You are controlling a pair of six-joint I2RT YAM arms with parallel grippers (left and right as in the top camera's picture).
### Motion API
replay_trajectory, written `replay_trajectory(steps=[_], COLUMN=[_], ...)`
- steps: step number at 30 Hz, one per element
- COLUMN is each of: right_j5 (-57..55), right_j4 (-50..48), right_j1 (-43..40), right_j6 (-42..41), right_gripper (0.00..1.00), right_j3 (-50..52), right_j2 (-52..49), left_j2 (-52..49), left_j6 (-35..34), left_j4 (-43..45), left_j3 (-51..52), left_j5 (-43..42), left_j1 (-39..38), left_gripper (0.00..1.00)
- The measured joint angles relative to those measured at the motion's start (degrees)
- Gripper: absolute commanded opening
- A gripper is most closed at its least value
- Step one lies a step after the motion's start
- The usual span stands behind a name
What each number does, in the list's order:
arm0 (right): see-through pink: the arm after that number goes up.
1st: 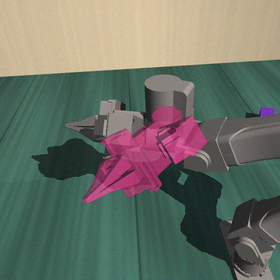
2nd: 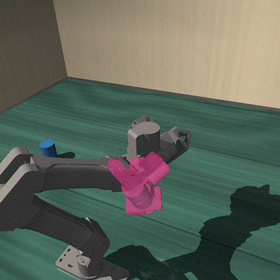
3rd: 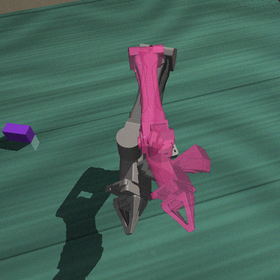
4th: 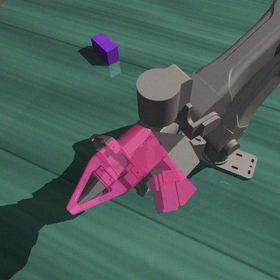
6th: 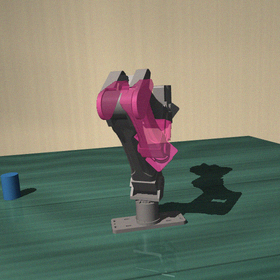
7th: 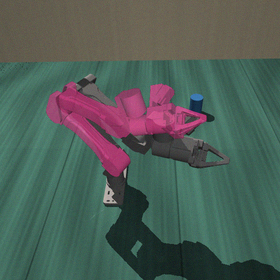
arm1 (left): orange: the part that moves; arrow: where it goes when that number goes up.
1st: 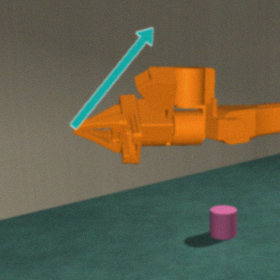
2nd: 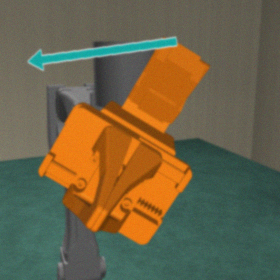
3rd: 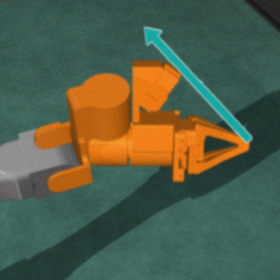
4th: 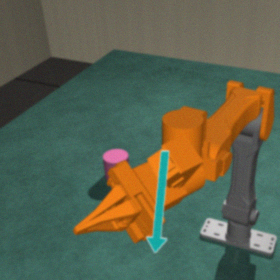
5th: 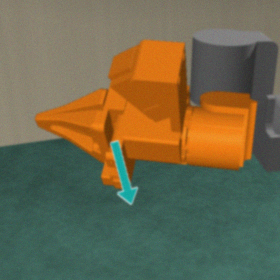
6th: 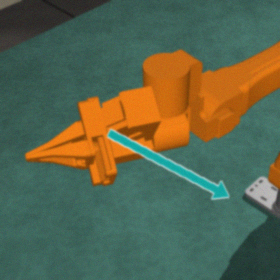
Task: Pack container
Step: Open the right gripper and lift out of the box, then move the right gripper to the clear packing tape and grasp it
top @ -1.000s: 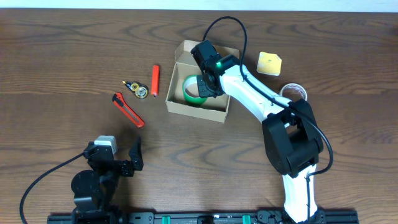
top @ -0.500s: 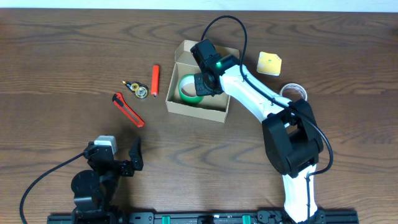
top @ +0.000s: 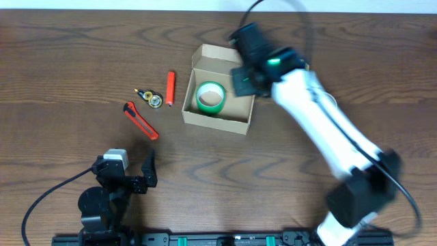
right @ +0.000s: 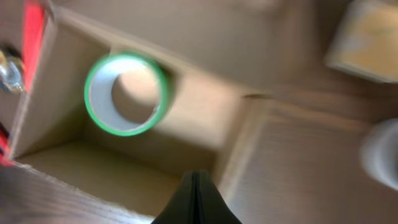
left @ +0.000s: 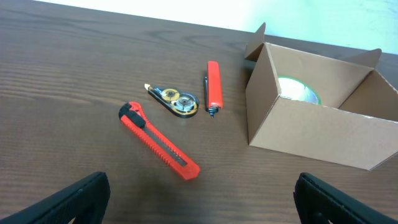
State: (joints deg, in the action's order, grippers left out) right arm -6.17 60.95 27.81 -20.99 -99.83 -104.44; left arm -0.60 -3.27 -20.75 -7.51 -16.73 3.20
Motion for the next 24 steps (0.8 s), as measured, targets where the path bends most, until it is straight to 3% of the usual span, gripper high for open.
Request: replay_trajectory(steps=[7, 14, 16, 20, 24], right_j5=[-4.3, -5.4, -4.8, -3.1, -1.9], right_j4=[3.8, -3.9, -7.2, -13.4, -19.3], right_j1=[-14.3, -23.2, -24.9, -27.6, -27.9], right_j6=[2.6, 4.3, 5.4, 8.5, 11.2], right_gripper=[0.01, 0.04, 0.10, 0.32, 0.40], right_j3=[-0.2, 12.8, 16.8, 23.5, 27.8], right_j2=[4.4, 3.3, 3.2, 2.9, 2.9], left_j2=[0.0, 0.0, 0.0, 0.0, 0.0], left_j6=[0.0, 0.0, 0.0, 0.0, 0.0], left_j4=[0.0, 0.0, 0.0, 0.0, 0.0], left_j3=[0.0, 0.0, 0.0, 0.0, 0.0], left_j5=[0.0, 0.0, 0.0, 0.0, 0.0], left_j1=[0.0, 0.0, 0.0, 0.0, 0.0], left_gripper=[0.95, 0.95, 0.95, 0.95, 0.95])
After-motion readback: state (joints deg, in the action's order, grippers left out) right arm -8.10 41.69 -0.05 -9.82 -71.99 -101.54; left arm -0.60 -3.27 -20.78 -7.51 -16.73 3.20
